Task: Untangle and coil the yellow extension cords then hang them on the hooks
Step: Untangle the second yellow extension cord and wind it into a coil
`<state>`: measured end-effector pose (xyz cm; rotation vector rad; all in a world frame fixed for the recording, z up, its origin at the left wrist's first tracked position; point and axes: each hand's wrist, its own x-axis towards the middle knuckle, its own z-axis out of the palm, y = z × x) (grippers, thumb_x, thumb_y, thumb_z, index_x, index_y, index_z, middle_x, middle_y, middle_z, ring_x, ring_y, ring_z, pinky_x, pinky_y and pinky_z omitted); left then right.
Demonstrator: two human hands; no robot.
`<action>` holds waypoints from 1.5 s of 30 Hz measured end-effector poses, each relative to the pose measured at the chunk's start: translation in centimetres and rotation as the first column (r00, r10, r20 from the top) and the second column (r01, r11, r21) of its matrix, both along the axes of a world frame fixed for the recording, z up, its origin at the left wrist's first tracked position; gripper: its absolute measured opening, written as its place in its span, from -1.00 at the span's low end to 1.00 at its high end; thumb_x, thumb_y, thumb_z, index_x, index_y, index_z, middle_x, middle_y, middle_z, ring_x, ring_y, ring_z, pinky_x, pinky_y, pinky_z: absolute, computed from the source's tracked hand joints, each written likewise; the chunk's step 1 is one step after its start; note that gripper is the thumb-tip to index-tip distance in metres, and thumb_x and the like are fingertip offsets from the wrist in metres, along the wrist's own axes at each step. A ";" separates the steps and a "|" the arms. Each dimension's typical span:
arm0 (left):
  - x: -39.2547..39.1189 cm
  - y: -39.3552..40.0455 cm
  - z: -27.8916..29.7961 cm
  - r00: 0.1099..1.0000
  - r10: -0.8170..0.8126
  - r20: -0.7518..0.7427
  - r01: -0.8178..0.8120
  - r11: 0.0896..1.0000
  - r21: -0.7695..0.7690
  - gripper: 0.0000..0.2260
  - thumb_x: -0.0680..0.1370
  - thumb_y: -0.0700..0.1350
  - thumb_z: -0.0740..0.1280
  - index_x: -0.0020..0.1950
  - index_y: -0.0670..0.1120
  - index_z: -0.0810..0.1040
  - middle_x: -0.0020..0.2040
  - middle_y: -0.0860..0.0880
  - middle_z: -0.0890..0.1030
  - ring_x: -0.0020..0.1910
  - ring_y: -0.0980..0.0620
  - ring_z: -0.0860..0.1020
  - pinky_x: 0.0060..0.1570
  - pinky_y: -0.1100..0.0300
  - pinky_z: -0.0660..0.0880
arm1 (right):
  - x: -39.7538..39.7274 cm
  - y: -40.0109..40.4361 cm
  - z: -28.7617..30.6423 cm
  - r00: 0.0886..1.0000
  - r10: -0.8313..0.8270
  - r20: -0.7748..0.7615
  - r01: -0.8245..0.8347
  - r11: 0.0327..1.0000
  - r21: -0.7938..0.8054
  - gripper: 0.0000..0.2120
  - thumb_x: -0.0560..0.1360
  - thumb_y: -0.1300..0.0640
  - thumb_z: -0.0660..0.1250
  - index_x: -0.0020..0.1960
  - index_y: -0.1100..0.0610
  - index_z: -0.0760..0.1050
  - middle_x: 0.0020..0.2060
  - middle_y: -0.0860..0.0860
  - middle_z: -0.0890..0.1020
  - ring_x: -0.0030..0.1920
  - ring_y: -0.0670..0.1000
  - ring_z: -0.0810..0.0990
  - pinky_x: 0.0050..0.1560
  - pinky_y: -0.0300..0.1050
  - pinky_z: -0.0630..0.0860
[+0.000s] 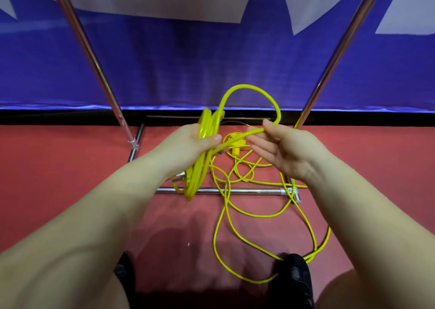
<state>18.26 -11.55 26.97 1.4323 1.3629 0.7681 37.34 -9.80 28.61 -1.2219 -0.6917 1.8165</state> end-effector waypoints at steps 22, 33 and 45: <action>0.9 0.7 1.6 0.738 0.384 0.555 -0.249 0.919 -0.305 -0.80 0.59 -0.12 0.22 -0.17 -0.19 0.51 -0.37 -0.08 0.63 -0.38 0.03 0.65 -0.40 0.11 0.61 | -1.8 -1.9 -2.2 0.512 0.394 0.763 -0.727 0.672 0.141 -0.79 0.57 -0.01 0.20 -0.09 0.09 0.52 -0.16 0.05 0.61 -0.11 0.02 0.56 0.09 -0.02 0.47; -1.5 2.1 0.1 0.775 0.489 0.400 -0.433 0.872 -0.226 -0.92 0.63 -0.13 0.16 -0.01 -0.10 0.41 -0.36 0.00 0.66 -0.42 0.11 0.64 -0.40 0.29 0.57 | -0.8 -1.4 -1.2 0.619 -0.333 0.711 -0.356 0.688 0.632 -0.87 0.42 0.15 0.44 -0.20 0.06 0.48 -0.35 -0.06 0.59 -0.32 -0.01 0.63 -0.23 -0.09 0.57; -1.3 1.5 -0.6 0.955 0.248 0.163 -0.233 0.967 -0.108 -0.91 0.62 -0.12 0.17 0.01 -0.08 0.44 -0.09 -0.11 0.63 -0.13 0.00 0.63 -0.02 0.05 0.55 | 0.4 -1.3 -0.6 0.156 0.040 0.987 -0.713 0.696 0.085 -0.90 0.37 0.26 0.33 -0.31 0.15 0.49 -0.43 -0.03 0.50 -0.32 0.00 0.52 -0.27 -0.19 0.43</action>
